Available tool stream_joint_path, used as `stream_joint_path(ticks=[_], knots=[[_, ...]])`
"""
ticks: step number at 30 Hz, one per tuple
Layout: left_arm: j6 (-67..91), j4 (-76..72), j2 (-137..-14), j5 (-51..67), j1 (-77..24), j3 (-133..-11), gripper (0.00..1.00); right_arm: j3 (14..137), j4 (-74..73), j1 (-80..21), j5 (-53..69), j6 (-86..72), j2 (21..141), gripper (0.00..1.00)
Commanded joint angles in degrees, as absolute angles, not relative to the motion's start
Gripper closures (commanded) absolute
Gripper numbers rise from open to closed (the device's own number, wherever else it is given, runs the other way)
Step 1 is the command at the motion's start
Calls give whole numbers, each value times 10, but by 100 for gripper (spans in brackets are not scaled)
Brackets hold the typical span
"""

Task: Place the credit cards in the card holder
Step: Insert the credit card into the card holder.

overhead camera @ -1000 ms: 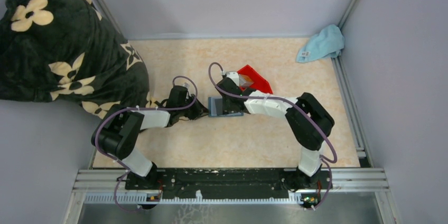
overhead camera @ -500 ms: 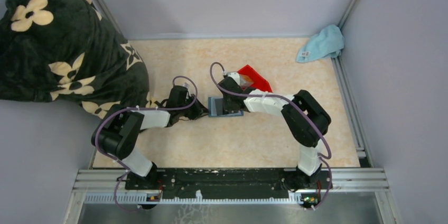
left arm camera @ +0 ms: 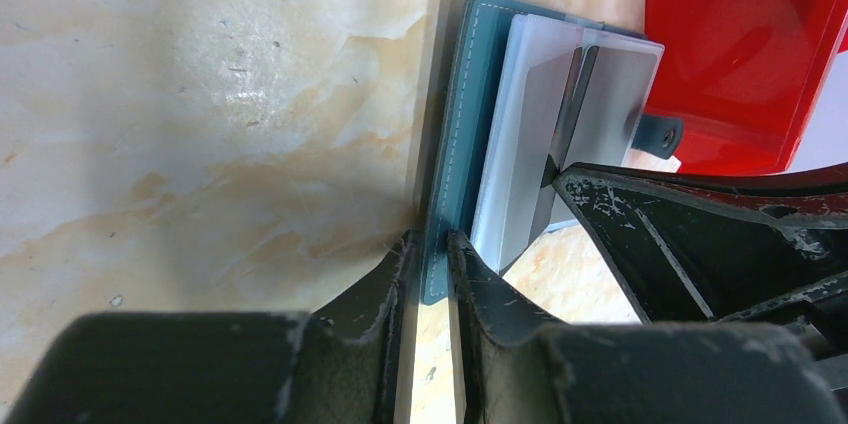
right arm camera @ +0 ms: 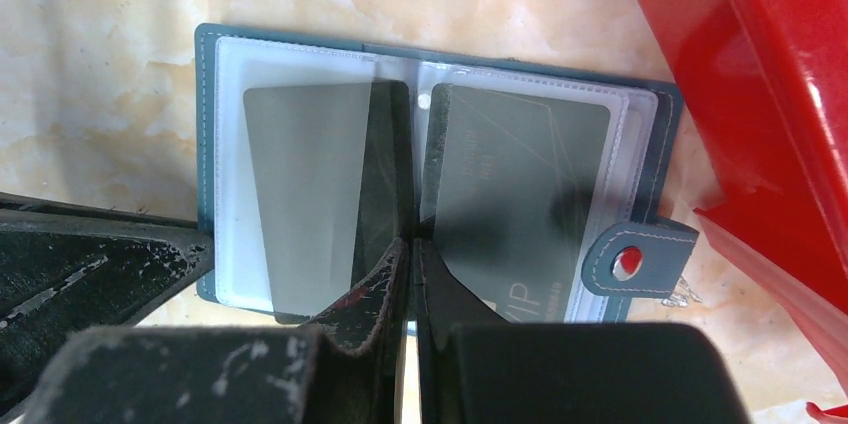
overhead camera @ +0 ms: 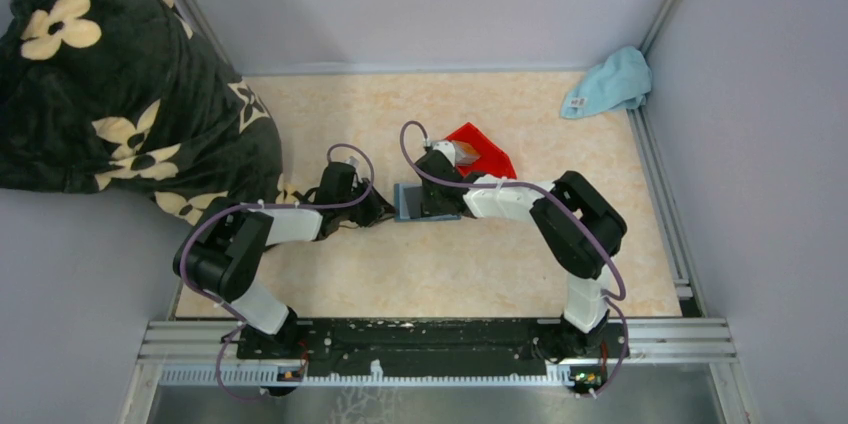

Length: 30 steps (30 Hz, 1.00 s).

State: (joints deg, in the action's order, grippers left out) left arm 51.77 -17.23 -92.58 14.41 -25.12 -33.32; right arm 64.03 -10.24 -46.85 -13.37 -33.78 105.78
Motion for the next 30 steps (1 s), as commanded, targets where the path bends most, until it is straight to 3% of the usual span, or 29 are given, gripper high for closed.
stream_joint_path(ticks=[1, 11, 20, 30], knots=[[504, -123, -952, 128, -264, -321, 76, 624, -84, -476, -116, -357, 1060, 95], [506, -121, -950, 122, -271, -316, 76, 634, -80, -488, -122, -361, 1055, 95], [509, -123, -952, 122, -271, -317, 76, 660, -127, -507, -176, -313, 993, 87], [505, -118, -947, 118, -271, -316, 76, 645, -159, -526, -186, -332, 982, 88]])
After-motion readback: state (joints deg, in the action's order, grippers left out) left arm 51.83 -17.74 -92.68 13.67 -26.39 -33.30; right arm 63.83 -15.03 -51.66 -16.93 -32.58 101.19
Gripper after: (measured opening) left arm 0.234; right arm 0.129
